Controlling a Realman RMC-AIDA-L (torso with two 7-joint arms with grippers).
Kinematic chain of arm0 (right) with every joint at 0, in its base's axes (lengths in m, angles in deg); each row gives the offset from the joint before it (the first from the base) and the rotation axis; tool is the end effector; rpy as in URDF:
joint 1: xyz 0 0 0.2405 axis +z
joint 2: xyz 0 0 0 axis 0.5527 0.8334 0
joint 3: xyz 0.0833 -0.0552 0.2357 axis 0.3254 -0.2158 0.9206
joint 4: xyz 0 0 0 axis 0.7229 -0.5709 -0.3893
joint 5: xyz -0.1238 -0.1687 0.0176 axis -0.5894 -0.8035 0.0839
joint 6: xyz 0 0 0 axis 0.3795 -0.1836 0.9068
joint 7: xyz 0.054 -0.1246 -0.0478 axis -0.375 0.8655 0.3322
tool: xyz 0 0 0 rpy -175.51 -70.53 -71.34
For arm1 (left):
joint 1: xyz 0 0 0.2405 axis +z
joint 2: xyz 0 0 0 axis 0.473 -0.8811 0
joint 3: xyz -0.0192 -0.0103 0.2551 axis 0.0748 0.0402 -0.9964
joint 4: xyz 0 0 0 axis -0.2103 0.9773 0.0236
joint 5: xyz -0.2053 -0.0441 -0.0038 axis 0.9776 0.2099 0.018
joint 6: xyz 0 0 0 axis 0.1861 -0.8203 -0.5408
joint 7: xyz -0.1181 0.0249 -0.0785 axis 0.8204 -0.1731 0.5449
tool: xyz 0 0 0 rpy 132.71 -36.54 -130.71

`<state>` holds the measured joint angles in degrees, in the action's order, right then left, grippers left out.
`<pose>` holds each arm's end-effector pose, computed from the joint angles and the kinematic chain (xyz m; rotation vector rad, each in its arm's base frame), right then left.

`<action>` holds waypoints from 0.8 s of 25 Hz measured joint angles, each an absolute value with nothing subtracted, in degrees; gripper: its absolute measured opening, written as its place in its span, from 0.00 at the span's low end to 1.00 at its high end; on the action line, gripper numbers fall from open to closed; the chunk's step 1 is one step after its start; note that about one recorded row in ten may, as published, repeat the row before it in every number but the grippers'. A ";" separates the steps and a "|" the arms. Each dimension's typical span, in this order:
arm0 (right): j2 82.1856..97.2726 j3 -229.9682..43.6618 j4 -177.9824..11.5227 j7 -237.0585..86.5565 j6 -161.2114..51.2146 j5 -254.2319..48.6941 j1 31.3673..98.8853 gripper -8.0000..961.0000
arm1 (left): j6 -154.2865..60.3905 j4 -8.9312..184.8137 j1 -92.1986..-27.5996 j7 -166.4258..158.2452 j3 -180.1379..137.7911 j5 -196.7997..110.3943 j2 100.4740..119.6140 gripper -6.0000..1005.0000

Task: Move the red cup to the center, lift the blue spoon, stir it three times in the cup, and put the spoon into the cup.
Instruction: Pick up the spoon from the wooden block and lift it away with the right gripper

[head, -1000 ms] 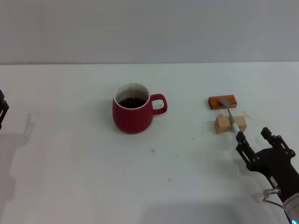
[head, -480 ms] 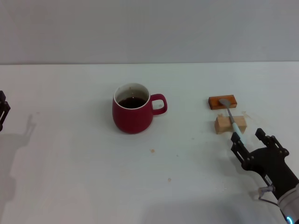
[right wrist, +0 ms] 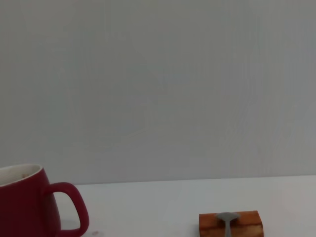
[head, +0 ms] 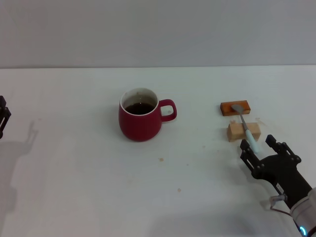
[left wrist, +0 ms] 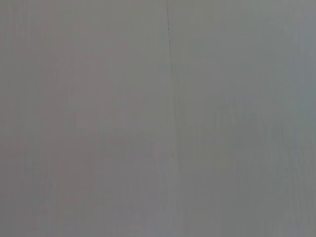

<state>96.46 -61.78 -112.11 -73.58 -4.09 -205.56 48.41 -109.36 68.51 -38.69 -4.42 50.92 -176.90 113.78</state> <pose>0.3127 0.2597 -0.0978 -1.8141 0.7498 0.6605 -0.3668 0.2719 0.0145 -1.4141 -0.4875 -0.5851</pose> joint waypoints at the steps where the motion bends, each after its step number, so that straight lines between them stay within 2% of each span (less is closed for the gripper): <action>1: 96.45 -61.69 -112.11 -73.58 -4.48 -205.57 48.60 0.72 | -109.35 68.51 -38.71 -4.42 50.92 -176.91 113.78 0.86; 20: 96.37 -61.54 -112.12 -73.62 -5.40 -205.57 49.46 0.68 | -109.20 68.51 -38.82 -4.50 50.83 -176.94 113.78 0.86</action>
<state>96.37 -61.54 -112.12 -73.62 -5.40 -205.57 49.46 -109.20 68.51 -38.82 -4.50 50.83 -176.94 113.78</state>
